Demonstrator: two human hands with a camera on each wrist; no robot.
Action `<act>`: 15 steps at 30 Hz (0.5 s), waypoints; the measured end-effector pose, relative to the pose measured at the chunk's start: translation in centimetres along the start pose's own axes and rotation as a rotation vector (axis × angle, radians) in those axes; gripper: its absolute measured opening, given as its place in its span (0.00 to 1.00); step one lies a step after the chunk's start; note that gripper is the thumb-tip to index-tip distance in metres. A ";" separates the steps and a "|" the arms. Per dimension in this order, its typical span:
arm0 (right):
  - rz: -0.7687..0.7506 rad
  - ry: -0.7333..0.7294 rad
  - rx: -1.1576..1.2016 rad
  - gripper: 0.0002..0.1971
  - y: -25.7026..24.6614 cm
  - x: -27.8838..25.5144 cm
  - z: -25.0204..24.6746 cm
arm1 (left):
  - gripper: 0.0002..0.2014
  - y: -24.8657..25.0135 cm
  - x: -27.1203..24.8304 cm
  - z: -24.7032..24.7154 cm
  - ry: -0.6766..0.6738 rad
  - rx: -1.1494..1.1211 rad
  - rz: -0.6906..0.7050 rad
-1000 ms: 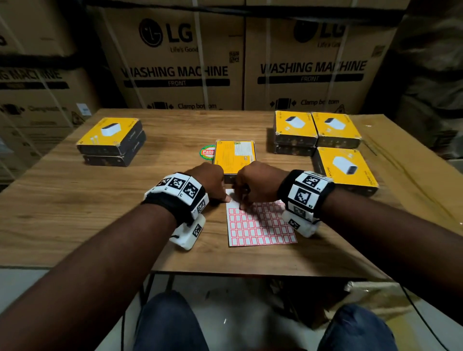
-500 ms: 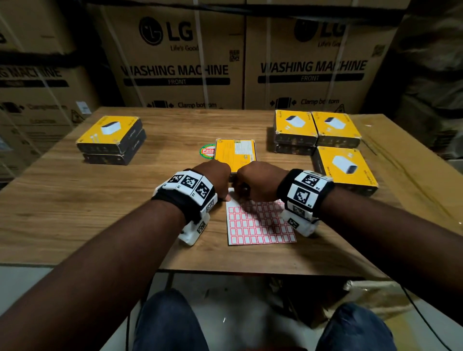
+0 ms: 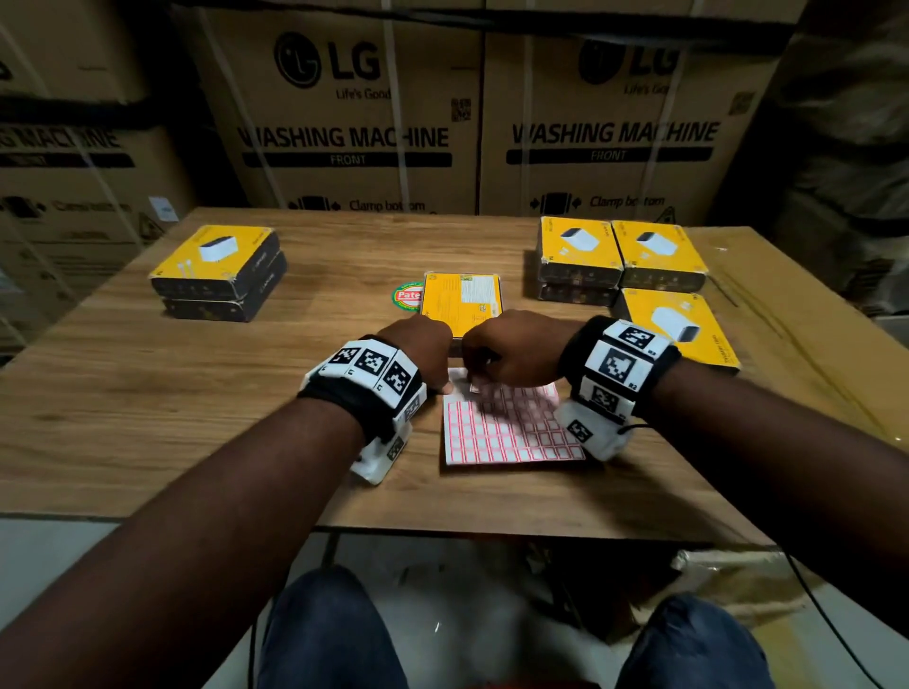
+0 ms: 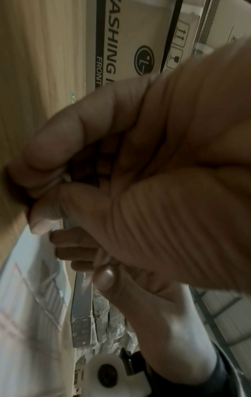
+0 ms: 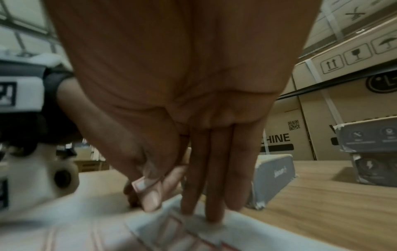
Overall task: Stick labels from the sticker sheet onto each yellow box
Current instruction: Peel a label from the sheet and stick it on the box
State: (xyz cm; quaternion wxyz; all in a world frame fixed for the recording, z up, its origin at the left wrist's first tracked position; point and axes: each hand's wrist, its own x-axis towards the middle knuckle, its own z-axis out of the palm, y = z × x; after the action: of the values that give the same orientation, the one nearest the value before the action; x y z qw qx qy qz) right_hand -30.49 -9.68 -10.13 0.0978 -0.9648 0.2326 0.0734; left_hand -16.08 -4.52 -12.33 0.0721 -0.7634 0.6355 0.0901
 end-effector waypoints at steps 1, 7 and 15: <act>0.003 -0.017 0.015 0.06 0.0 0.0 -0.1 | 0.22 0.0 0.0 0.0 0.004 0.004 0.001; 0.022 0.019 0.070 0.04 0.2 0.2 -0.4 | 0.19 -0.3 -0.2 -0.2 -0.001 -0.006 0.003; 0.062 0.219 -0.015 0.09 1.5 1.5 -2.1 | 0.19 -3.0 1.3 -2.6 0.262 -0.150 0.045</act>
State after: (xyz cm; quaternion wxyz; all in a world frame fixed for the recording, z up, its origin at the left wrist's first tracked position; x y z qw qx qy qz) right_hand -29.70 -12.09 -8.62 0.0623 -0.9601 0.2711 -0.0276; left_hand -12.80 -5.83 -10.13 -0.0706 -0.7576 0.6477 0.0384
